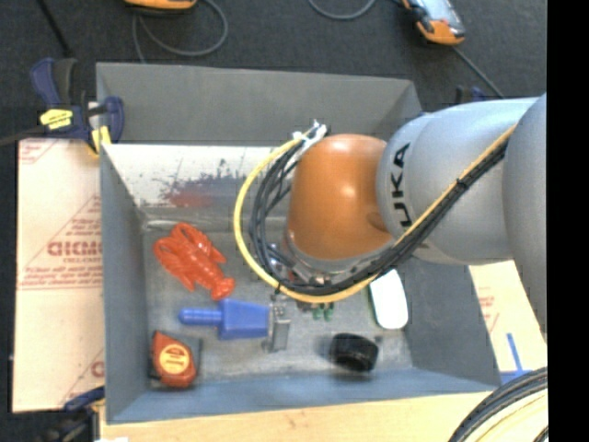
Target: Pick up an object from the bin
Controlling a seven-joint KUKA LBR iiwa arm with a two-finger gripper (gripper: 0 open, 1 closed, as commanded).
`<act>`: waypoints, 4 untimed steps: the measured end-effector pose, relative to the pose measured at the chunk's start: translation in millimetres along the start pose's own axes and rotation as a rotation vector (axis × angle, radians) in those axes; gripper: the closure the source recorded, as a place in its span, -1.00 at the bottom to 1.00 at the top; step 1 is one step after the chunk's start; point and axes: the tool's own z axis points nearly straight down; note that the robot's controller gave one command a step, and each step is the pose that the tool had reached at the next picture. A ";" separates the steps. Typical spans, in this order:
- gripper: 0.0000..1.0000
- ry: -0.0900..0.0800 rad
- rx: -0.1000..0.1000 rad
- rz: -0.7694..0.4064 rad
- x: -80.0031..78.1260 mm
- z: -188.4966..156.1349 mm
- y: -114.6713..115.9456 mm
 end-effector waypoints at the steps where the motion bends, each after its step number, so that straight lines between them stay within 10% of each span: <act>1: -1.00 -0.008 -0.001 0.003 -1.6 -4.5 -0.5; 3: -1.00 0.008 0.003 -0.105 2.6 2.6 10.4; 4: -1.00 -0.017 0.000 -0.165 -4.7 -29.2 23.8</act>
Offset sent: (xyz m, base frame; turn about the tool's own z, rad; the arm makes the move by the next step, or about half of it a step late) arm 0.0046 0.0075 -0.0803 -0.1082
